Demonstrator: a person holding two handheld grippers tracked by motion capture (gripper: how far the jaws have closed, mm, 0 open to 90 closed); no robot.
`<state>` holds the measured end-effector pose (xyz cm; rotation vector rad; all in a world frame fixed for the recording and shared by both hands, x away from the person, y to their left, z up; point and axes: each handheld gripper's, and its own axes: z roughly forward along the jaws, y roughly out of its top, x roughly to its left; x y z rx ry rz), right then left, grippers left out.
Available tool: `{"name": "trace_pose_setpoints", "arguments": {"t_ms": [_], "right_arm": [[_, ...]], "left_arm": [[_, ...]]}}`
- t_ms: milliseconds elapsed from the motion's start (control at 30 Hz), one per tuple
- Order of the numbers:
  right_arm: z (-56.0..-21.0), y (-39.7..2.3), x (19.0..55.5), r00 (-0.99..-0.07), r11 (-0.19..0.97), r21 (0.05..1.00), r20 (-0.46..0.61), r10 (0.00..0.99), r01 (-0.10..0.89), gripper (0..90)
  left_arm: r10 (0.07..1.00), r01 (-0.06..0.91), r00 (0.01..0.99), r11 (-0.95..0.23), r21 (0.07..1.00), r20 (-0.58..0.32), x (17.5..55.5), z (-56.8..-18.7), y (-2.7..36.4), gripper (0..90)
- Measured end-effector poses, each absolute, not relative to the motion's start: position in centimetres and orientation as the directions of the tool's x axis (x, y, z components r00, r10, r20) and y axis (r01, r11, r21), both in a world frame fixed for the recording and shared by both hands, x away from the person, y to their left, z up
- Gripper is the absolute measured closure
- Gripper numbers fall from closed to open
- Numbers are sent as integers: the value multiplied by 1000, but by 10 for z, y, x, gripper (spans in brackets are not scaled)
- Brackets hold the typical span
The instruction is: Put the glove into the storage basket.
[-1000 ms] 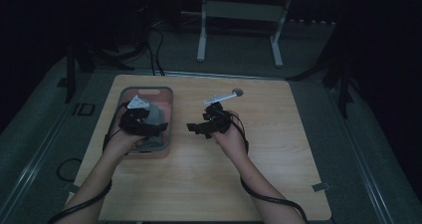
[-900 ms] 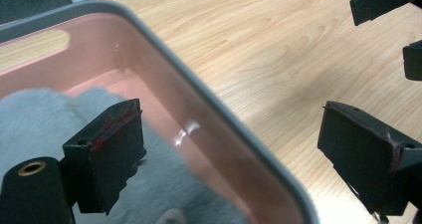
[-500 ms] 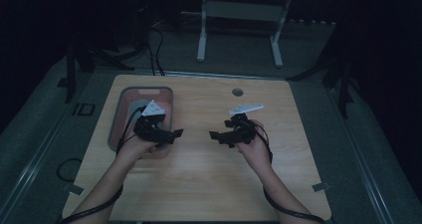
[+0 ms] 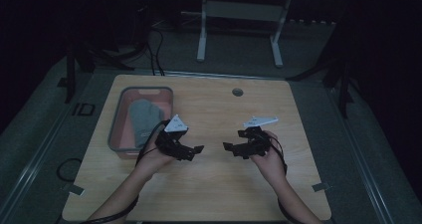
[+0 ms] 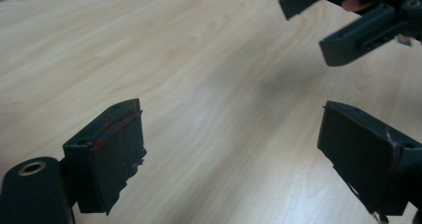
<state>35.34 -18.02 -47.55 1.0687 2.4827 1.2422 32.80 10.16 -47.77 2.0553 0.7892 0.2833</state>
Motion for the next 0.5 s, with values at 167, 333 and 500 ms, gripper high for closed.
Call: {"name": "trace_pose_setpoints", "arguments": {"t_ms": [167,333,500], "right_arm": [[-486,-190,347,-730,396,750,164,664,529,171],[-496,-200,341,-733,402,749,159,662,526,166],[-507,-208,335,-739,421,745,140,659,517,136]], "left_arm": [[604,410,791,-407,816,-96,321,-493,85,114],[582,398,809,-443,803,-80,317,-507,72,114],[574,403,814,-455,794,-84,315,-520,66,114]]}}
